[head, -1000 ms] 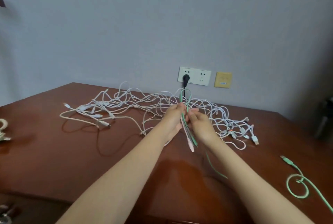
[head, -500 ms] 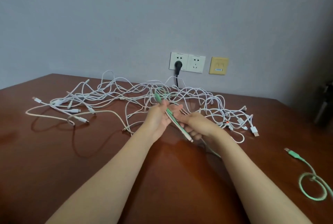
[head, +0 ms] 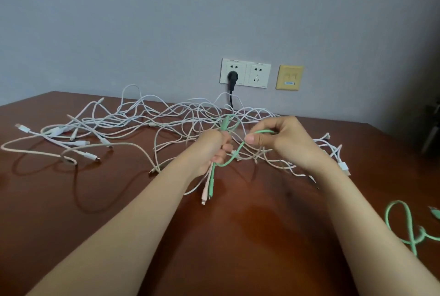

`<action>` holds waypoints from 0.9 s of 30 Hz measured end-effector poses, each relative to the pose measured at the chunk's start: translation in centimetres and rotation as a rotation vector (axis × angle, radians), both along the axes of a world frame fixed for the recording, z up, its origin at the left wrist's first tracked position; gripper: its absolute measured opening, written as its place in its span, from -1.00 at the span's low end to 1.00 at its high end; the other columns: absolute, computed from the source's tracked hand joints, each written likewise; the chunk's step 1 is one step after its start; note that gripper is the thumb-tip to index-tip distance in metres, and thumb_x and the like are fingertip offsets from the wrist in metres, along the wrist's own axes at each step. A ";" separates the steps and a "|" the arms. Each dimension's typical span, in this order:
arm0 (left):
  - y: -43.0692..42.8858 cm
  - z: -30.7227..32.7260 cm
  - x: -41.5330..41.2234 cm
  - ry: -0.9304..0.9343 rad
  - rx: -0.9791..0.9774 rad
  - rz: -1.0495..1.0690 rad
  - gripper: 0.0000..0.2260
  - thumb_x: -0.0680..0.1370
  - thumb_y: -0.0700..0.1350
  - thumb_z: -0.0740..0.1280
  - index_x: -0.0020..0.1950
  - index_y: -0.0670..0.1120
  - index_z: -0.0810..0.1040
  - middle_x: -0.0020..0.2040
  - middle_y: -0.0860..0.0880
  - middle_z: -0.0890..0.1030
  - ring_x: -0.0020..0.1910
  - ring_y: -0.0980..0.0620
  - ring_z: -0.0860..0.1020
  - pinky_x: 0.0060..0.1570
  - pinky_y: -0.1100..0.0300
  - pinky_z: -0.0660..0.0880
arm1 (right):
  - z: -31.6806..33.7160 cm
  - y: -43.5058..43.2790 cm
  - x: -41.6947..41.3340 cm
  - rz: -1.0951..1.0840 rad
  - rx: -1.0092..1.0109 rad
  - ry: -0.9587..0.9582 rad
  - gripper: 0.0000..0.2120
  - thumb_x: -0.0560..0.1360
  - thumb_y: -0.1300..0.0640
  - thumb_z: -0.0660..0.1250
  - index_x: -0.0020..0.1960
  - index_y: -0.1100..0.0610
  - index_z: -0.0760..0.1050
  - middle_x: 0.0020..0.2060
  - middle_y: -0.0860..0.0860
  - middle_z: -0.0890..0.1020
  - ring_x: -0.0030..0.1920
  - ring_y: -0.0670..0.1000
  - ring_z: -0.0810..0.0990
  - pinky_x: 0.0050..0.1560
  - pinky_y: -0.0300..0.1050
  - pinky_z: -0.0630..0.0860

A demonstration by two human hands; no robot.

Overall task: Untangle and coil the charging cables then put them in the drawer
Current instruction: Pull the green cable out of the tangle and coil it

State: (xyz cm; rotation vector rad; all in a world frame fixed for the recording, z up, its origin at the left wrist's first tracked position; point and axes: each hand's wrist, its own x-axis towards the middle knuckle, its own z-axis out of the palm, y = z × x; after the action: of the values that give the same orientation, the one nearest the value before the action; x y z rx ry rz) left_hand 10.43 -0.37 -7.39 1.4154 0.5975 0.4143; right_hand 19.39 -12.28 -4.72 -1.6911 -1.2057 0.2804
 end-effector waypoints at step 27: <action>-2.2 -0.1 -0.2 -0.015 -0.051 -0.435 -0.71 0.55 -0.39 -0.10 -0.22 -0.10 0.27 -0.56 0.08 0.29 -0.66 0.20 0.20 -0.62 0.38 0.23 | -1.3 1.2 -0.2 -0.266 0.106 -0.377 -0.84 0.54 0.23 0.26 -0.20 0.20 0.52 -0.50 -0.11 0.44 -0.50 -0.31 0.45 -0.34 -0.48 0.30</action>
State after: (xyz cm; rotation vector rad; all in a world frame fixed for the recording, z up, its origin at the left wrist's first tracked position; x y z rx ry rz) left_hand 10.24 -2.61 -7.47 1.4448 0.2717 0.0625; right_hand 19.23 -11.04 -6.06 -1.8361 -1.2192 -0.2713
